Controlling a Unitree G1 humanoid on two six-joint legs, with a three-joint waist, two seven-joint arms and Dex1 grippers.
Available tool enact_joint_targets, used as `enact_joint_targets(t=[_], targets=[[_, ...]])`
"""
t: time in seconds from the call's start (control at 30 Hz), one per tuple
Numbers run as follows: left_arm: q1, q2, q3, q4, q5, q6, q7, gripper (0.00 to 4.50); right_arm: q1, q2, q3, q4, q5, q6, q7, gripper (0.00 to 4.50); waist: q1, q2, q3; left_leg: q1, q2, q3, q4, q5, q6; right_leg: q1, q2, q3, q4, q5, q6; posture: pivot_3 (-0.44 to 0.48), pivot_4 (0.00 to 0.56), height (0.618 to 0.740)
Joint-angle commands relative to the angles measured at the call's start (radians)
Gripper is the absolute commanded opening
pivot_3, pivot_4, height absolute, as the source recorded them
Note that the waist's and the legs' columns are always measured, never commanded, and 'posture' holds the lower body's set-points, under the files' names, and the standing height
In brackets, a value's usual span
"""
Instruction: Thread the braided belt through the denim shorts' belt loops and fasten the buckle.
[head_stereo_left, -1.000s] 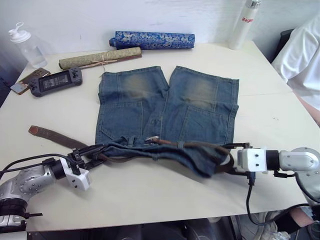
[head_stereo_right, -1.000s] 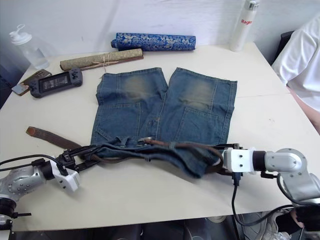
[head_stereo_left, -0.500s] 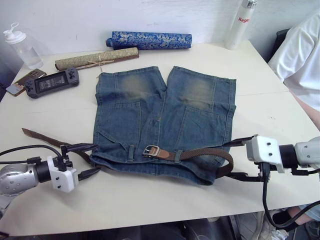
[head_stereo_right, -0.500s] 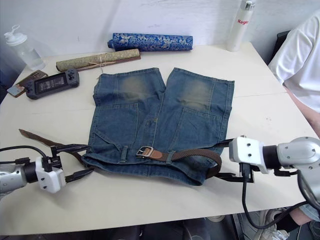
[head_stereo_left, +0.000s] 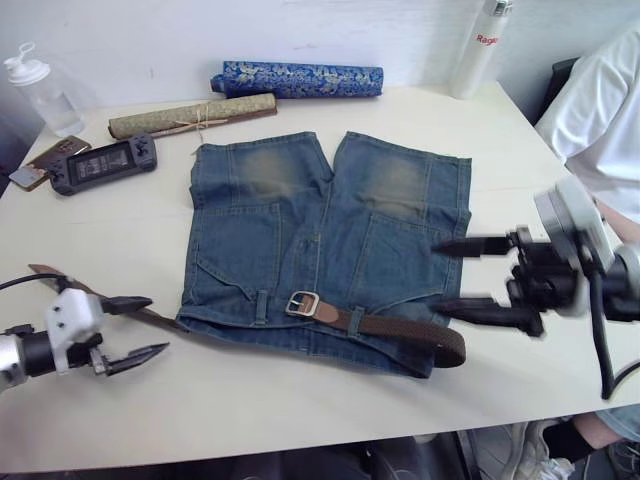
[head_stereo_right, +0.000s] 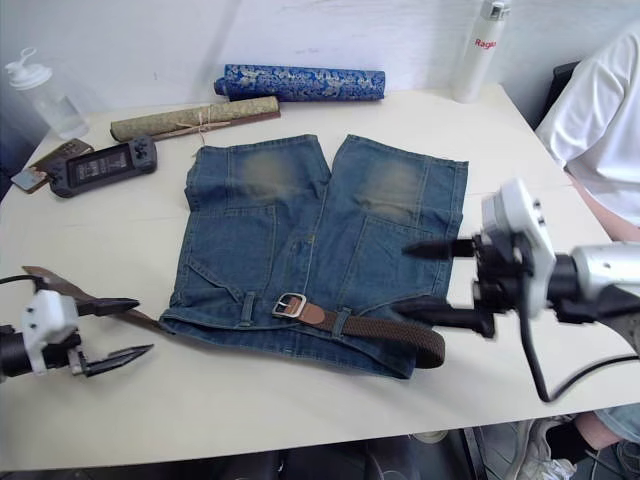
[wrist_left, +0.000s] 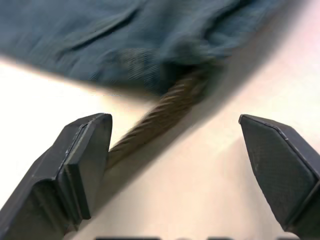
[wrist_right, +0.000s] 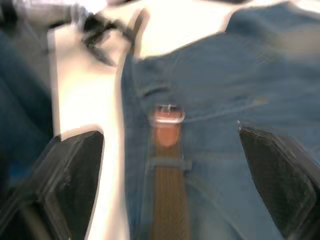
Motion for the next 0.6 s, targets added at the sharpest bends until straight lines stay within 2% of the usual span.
enact_joint_targets(t=[0.03, 0.17, 0.33, 0.47, 0.6], targets=[[-0.006, -0.013, 0.163, 0.022, -0.153, 0.251, -0.041, 4.45, -0.062, 0.121, 0.047, -0.018, 0.115, 0.041, -0.274, 4.50, 0.000, -0.002, 0.000, 0.000, 0.000, 0.000, 0.000, 0.000, 0.000, 0.000, 0.000, 0.000, 0.000, 0.000, 0.000, 0.000, 0.150, 0.645], [-0.003, -0.042, 0.309, 0.062, -0.228, 0.463, -0.034, 4.45, -0.065, 0.206, 0.102, -0.061, 0.093, 0.050, -0.411, 4.50, 0.002, -0.002, 0.001, -0.002, 0.000, 0.000, 0.000, 0.000, 0.001, -0.001, 0.000, 0.000, -0.001, 0.000, 0.000, 0.000, 0.150, 0.645], [0.037, -0.084, 0.444, 0.139, -0.255, 0.671, -0.028, 4.45, -0.059, 0.262, 0.157, -0.112, 0.066, 0.032, -0.467, 4.50, 0.001, -0.003, 0.000, -0.002, 0.000, 0.000, 0.000, 0.000, 0.002, -0.001, 0.000, 0.000, -0.001, 0.000, 0.000, 0.000, 0.150, 0.645], [0.091, -0.111, 0.464, 0.182, -0.231, 0.810, -0.007, 4.45, -0.049, 0.251, 0.188, -0.152, 0.018, 0.004, -0.394, 4.50, 0.000, -0.004, 0.000, -0.001, 0.000, 0.000, -0.001, -0.001, 0.002, -0.001, 0.001, 0.000, -0.001, 0.000, -0.001, 0.000, 0.150, 0.645], [0.055, -0.155, 0.504, 0.172, -0.284, 0.994, 0.110, 4.45, -0.033, 0.182, 0.231, -0.182, -0.086, -0.047, -0.228, 4.50, 0.006, -0.008, -0.003, -0.001, 0.000, -0.001, 0.000, -0.002, 0.005, 0.000, 0.001, -0.001, -0.001, 0.000, -0.001, 0.000, 0.150, 0.645]])
